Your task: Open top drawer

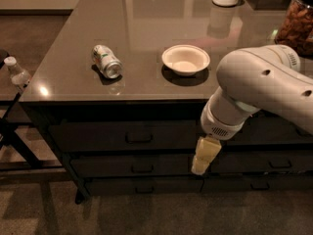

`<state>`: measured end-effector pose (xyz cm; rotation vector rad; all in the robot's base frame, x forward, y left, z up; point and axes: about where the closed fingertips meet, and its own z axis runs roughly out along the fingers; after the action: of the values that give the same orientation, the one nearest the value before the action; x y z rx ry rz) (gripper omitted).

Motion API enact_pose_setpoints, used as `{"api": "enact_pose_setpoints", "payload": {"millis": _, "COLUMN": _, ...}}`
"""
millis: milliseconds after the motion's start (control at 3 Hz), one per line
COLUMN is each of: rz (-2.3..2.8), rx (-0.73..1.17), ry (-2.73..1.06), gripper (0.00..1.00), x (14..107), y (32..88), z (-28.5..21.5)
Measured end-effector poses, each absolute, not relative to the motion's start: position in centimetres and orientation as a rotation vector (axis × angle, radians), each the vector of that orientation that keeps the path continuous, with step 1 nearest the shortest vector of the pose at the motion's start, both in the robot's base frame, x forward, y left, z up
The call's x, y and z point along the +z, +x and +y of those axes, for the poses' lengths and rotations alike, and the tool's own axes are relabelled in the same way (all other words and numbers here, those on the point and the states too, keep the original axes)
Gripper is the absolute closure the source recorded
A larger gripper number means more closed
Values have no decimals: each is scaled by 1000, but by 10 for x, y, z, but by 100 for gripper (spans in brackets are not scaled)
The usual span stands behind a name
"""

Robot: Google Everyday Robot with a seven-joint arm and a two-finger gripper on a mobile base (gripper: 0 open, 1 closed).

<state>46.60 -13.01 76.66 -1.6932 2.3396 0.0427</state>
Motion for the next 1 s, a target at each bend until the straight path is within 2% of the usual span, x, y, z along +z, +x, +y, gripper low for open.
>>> {"api": "enact_pose_setpoints", "payload": {"millis": 1000, "rz": 2318, "rx": -18, "ry": -1722, "gripper": 0, "x": 717, "y": 477, "z": -104}}
